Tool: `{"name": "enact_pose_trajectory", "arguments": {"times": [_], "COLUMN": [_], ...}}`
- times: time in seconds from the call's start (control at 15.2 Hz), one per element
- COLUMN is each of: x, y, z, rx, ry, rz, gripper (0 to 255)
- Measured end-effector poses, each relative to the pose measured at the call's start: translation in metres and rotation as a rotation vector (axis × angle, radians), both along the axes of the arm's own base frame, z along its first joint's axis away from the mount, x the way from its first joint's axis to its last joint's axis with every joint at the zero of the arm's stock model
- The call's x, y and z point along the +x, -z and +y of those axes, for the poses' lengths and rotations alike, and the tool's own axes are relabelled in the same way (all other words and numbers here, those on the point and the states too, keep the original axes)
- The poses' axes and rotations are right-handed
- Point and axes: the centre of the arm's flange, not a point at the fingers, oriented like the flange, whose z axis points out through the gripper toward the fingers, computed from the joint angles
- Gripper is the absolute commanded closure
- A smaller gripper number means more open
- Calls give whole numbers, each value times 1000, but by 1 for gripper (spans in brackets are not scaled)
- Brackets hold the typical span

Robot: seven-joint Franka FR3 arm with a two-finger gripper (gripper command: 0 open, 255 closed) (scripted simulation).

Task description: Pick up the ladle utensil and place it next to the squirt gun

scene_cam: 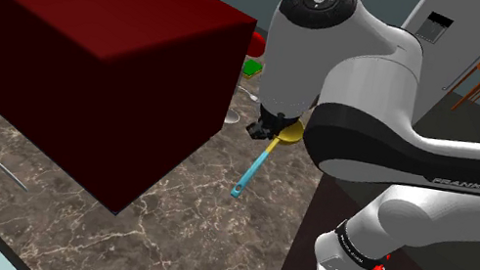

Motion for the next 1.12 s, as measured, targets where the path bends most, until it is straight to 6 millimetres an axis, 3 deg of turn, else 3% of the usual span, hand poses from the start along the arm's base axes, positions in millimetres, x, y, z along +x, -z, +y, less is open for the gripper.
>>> {"name": "enact_pose_trajectory", "arguments": {"times": [1.06, 1.12], "x": [1, 2], "y": [-85, -87], "z": [1, -6], "rx": [0, 0], "ry": [0, 0], "rz": [0, 0], "gripper": [255, 255]}}
